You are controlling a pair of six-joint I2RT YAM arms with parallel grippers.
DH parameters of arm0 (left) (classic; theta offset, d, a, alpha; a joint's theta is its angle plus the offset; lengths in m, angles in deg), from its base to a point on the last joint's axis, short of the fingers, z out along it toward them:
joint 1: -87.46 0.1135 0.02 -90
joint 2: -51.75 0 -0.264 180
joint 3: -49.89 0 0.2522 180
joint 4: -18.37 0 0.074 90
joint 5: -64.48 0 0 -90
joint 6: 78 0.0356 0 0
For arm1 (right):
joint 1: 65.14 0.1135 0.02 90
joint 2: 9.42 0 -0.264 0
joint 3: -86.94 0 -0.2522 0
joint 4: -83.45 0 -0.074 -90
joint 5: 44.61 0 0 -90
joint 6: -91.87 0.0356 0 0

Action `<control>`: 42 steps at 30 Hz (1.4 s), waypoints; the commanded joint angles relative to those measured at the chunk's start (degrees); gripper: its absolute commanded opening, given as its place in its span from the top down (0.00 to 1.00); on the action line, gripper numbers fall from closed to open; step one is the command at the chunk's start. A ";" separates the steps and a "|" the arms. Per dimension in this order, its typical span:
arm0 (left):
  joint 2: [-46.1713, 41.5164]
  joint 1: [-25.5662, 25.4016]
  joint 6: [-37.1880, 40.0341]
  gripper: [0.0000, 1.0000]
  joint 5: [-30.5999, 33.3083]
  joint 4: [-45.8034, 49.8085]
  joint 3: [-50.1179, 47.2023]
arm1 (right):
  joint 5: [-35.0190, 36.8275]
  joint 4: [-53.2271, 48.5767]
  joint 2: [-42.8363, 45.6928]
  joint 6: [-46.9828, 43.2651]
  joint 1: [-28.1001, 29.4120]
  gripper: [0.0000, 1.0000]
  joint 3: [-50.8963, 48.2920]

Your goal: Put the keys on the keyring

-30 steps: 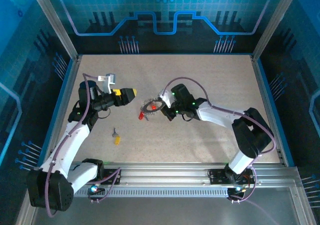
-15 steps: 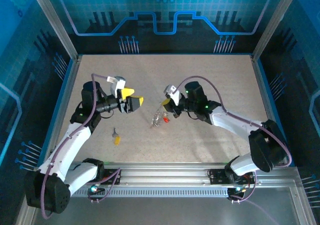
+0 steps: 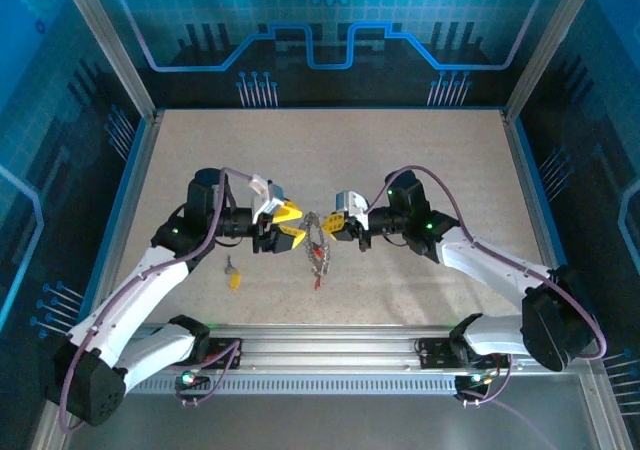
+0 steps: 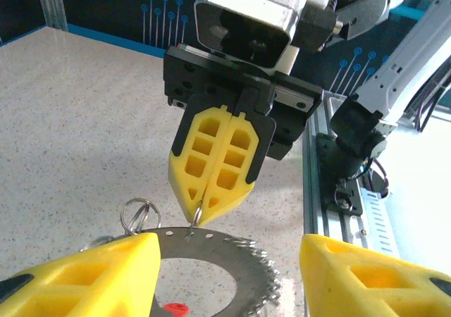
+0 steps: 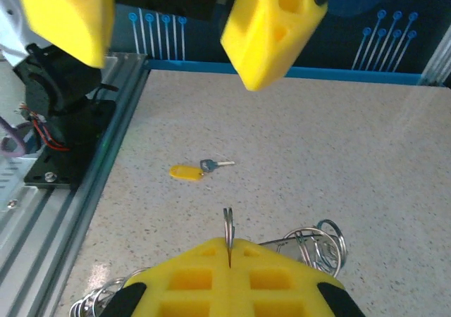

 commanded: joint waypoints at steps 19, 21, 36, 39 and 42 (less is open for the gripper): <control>-3.17 -6.10 15.85 0.68 1.93 3.85 -2.20 | -2.37 2.06 3.68 -7.18 4.85 1.00 -0.89; -3.29 -6.16 16.51 0.68 2.43 4.55 -2.20 | -1.78 2.67 3.58 -6.81 5.15 1.00 -0.89; -2.14 -8.49 18.68 0.67 7.93 7.03 -1.75 | -0.82 1.24 3.62 -7.78 6.64 1.00 0.03; -2.15 -8.88 18.41 0.68 7.92 6.95 -1.76 | -0.13 1.41 3.54 -7.62 7.24 1.00 -0.01; -1.93 -9.19 19.39 0.69 7.97 7.69 -2.02 | 0.69 2.82 3.75 -6.75 7.51 1.00 -0.41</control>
